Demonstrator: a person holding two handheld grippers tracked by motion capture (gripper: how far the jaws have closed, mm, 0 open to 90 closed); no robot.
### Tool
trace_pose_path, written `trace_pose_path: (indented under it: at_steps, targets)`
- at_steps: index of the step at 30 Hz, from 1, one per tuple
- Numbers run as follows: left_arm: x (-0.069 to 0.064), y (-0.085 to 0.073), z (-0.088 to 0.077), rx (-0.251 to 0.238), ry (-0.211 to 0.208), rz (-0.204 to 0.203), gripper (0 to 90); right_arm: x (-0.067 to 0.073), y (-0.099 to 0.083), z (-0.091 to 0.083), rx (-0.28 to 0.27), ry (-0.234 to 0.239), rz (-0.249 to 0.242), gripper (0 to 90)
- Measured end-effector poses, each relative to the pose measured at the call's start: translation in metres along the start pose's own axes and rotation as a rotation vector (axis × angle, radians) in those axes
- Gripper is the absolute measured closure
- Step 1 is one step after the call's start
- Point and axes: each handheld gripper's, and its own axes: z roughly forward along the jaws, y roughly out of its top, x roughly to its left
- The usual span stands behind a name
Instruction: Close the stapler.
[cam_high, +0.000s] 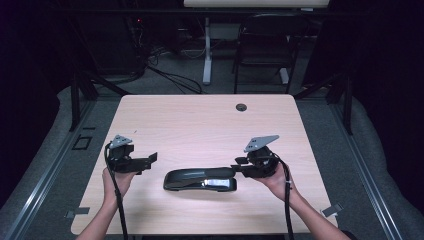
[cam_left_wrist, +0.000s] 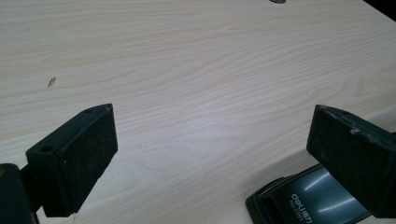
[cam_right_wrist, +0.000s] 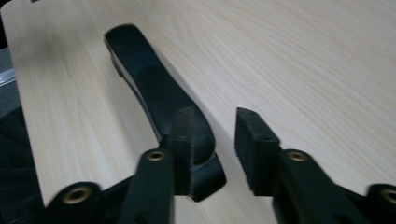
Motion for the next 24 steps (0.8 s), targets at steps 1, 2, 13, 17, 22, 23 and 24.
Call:
trace_pose_path:
  at_steps: [1,2,13,17,22,23,24]
  targets:
    - [0.0,0.0,0.0,0.0,0.002,0.0,1.9,-0.002,0.0,-0.002,-0.004,-0.007,0.007,58.1]
    - [0.0,0.0,0.0,0.0,0.003,0.0,1.8,-0.004,0.0,-0.003,-0.007,-0.025,0.017,53.6]
    - [0.001,0.0,-0.002,-0.009,0.003,-0.005,0.3,-0.038,-0.011,-0.025,-0.022,-0.176,0.098,14.1]
    - [0.002,0.0,-0.002,-0.01,0.007,-0.002,0.2,-0.057,-0.02,-0.027,-0.005,-0.219,0.159,6.0]
    - [0.003,0.0,-0.001,-0.009,0.004,-0.003,0.1,-0.075,-0.03,-0.021,0.067,-0.249,0.209,0.2]
    - [0.004,0.0,0.0,-0.007,0.004,-0.005,0.1,-0.077,-0.032,-0.017,0.091,-0.255,0.222,0.0]
    - [0.004,-0.001,0.0,-0.002,0.006,-0.008,0.1,-0.079,-0.034,-0.015,0.111,-0.264,0.225,0.0]
